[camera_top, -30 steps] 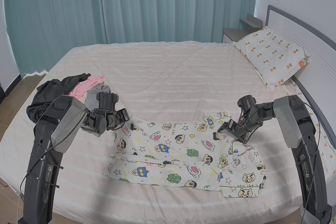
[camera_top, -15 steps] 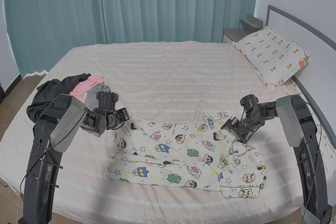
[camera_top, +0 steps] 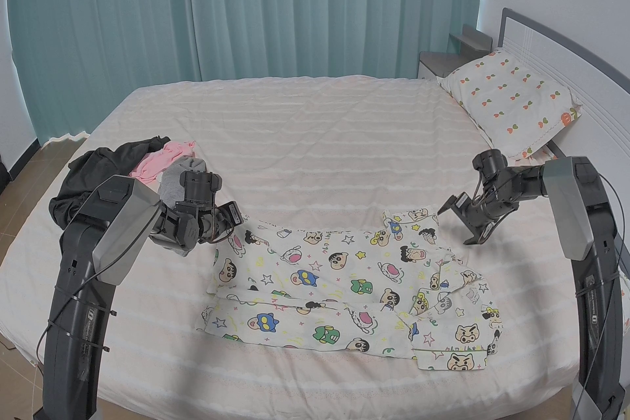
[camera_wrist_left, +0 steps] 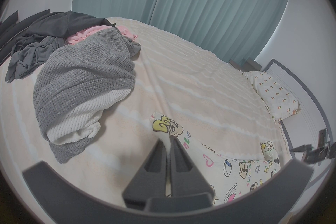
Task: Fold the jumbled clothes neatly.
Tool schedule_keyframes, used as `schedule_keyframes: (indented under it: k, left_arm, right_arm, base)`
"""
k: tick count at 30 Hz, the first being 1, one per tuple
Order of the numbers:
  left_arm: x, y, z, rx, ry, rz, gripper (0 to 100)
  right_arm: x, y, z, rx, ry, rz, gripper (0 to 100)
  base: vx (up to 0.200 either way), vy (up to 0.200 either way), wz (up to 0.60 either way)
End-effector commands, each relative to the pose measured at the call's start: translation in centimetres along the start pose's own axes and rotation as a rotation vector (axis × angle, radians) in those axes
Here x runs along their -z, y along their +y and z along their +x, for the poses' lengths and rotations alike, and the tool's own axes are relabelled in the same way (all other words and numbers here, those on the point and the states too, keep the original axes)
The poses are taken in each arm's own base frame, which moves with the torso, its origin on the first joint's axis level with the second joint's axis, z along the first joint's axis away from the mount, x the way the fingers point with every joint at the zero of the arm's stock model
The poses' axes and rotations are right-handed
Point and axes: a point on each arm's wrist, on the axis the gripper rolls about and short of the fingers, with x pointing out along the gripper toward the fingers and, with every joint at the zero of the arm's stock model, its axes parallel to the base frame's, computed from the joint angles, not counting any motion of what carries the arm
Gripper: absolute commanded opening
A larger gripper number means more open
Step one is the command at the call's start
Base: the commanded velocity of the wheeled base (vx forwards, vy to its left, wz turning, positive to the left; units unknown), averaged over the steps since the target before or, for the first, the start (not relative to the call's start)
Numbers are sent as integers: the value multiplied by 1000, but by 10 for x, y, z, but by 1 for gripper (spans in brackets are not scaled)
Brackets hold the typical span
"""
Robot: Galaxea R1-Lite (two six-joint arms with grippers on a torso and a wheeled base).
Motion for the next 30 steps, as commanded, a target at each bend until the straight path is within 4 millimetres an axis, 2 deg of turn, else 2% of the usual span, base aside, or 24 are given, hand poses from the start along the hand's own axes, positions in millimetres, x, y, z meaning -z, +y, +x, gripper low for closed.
schedule_keyframes:
  k: [1, 6, 8, 9, 10, 11, 14, 15, 16, 17, 19, 21, 22, 23, 27, 30]
  left_arm:
    - [-3, -1, -1, 5, -7, -1, 0]
    - [-3, -2, -3, 6, -5, -2, 0]
    - [-4, -1, -3, 6, -8, -3, 0]
    - [-4, -1, -3, 6, -8, -3, 0]
    - [-6, -2, -4, 7, -11, -3, 0]
    - [-6, -3, -4, 11, -11, -3, 0]
    - [-8, -4, -6, 13, -16, -3, 0]
    - [-8, -4, -6, 14, -17, -3, 0]
    - [-9, -5, -7, 15, -17, -2, 0]
    - [-9, -5, -7, 15, -17, -2, 0]
    - [-9, -6, -8, 15, -17, -2, 0]
    - [-9, -6, -8, 15, -17, -2, 0]
    - [-10, -6, -8, 15, -17, -2, 0]
    - [-9, -6, -8, 15, -15, -4, 0]
    - [-8, -5, -9, 13, -11, -26, 0]
    - [-9, -6, -9, 15, -12, -29, 0]
  right_arm:
    - [-19, 36, -75, -151, -96, -29, 100]
    - [-24, 62, -135, -265, -174, -119, 100]
    - [-26, 74, -167, -351, -225, -205, 100]
    - [-26, 74, -167, -351, -225, -205, 100]
    - [-31, 83, -190, -448, -289, -283, 100]
    - [-35, 89, -203, -518, -341, -347, 100]
    - [-29, 72, -183, -525, -311, -435, 100]
    - [-23, 59, -164, -526, -271, -488, 100]
    - [-20, 52, -152, -522, -246, -509, 100]
    - [-19, 52, -150, -521, -241, -512, 100]
    - [-9, 35, -110, -472, -162, -532, 100]
    - [-7, 32, -102, -461, -146, -534, 100]
    - [-3, 24, -84, -433, -109, -527, 100]
    - [-1, 18, -74, -417, -88, -526, 100]
    - [10, -2, -45, -366, -37, -594, 100]
    - [12, -7, -38, -381, -32, -636, 100]
  base:
    - [0, 0, 0]
    - [0, 0, 0]
    - [0, 0, 0]
    - [0, 0, 0]
    - [0, 0, 0]
    - [0, 0, 0]
    - [0, 0, 0]
    - [0, 0, 0]
    - [0, 0, 0]
    - [0, 0, 0]
    - [0, 0, 0]
    - [0, 0, 0]
    - [0, 0, 0]
    - [0, 0, 0]
    - [0, 0, 0]
    - [0, 0, 0]
